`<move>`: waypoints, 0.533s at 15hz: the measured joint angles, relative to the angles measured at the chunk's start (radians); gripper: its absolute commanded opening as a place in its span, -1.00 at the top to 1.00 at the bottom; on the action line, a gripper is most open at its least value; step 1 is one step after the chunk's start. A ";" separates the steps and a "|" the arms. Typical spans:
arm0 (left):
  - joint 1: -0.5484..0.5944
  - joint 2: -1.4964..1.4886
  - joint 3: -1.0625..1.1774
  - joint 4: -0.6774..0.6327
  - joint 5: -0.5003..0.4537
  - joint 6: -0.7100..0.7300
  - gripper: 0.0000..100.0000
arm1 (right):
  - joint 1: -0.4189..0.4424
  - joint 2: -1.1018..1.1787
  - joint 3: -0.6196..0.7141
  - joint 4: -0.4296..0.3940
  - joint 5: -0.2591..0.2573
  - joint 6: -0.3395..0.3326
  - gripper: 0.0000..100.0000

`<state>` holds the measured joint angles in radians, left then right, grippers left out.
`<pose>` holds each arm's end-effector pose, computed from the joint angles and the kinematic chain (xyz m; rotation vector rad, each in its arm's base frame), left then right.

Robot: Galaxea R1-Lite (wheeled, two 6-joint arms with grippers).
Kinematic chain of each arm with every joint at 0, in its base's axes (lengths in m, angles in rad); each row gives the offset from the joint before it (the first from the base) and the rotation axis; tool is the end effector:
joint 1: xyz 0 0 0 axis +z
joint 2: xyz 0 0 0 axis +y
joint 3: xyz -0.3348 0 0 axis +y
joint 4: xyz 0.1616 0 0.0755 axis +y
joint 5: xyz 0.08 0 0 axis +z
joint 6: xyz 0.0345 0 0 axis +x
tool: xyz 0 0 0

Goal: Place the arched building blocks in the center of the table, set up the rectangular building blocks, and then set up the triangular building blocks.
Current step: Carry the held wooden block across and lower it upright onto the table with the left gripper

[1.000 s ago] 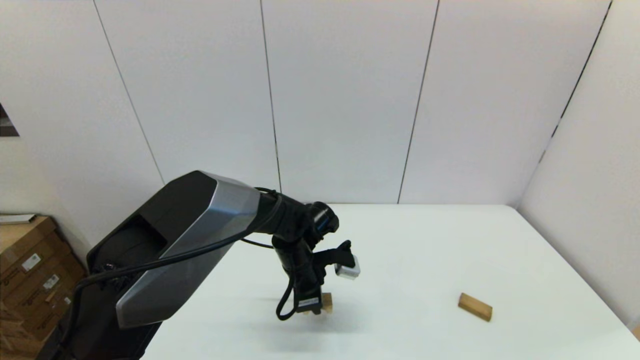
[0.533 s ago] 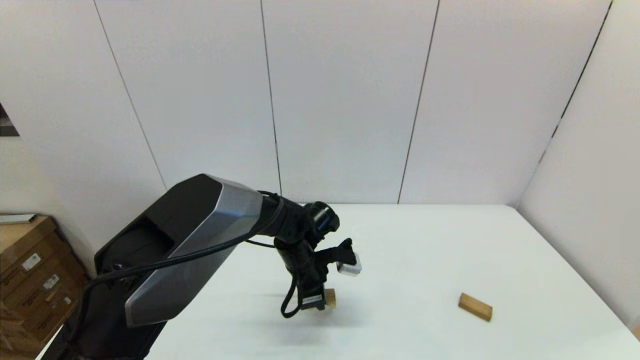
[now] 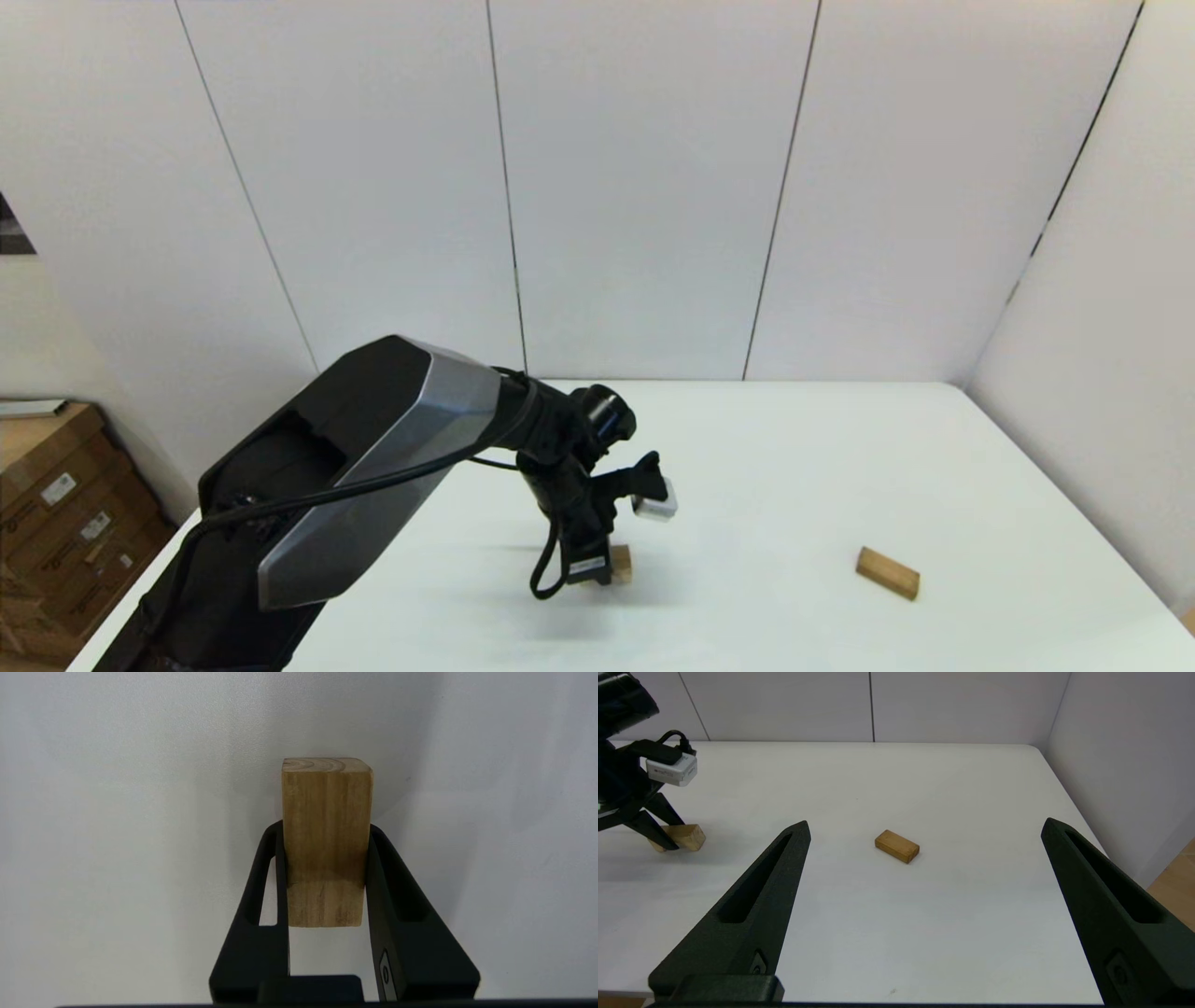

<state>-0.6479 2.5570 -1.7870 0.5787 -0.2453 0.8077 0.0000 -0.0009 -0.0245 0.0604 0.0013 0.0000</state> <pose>0.3719 -0.2920 0.0158 0.9084 0.9973 -1.2771 -0.0607 0.0000 0.0753 0.0000 0.0350 0.0013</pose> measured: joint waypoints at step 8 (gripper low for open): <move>0.000 -0.001 0.001 0.002 -0.014 -0.010 -1.00 | 0.000 0.000 0.000 0.000 0.000 0.000 -1.00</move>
<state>-0.6474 2.5564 -1.7862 0.5806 -0.2596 0.7974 0.0000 -0.0013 -0.0245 0.0600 0.0009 0.0000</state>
